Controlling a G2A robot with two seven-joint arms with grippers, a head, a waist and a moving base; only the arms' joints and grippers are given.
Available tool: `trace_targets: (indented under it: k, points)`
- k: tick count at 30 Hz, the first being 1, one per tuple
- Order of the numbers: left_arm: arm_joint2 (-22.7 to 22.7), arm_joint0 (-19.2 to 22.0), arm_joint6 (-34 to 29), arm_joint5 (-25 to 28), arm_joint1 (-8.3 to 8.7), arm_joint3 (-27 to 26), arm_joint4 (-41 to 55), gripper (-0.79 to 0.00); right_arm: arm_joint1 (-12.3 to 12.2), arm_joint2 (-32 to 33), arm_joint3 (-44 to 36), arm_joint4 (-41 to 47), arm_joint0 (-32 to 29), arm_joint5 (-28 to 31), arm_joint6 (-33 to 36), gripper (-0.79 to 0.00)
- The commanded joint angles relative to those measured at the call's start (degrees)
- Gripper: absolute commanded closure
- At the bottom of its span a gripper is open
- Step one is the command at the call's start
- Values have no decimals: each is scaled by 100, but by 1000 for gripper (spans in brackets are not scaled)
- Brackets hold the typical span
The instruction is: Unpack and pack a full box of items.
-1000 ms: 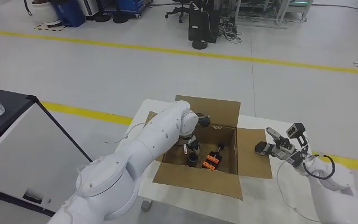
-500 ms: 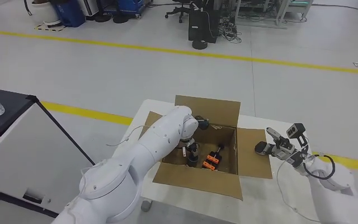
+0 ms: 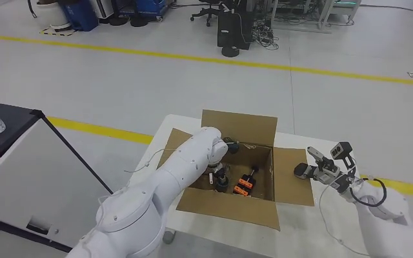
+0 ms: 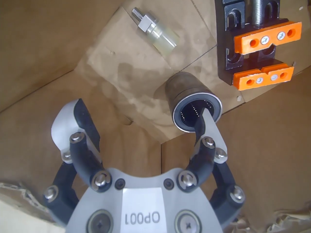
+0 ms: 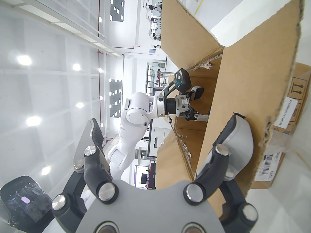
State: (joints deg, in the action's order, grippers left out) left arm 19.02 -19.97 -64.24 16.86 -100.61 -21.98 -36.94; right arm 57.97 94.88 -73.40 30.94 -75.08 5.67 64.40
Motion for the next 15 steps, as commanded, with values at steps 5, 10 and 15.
trace_targets:
  k: [5,10,15]
  points:
    - [15,-60,-150,57,-69,109,-9,-25,0,0,0,0,0,0,0,-785]
    - [42,-79,-157,101,-117,198,-23,0,0,0,0,0,0,0,0,-785]
    - [104,-52,-115,171,-153,225,11,0,0,0,0,0,0,0,0,-785]
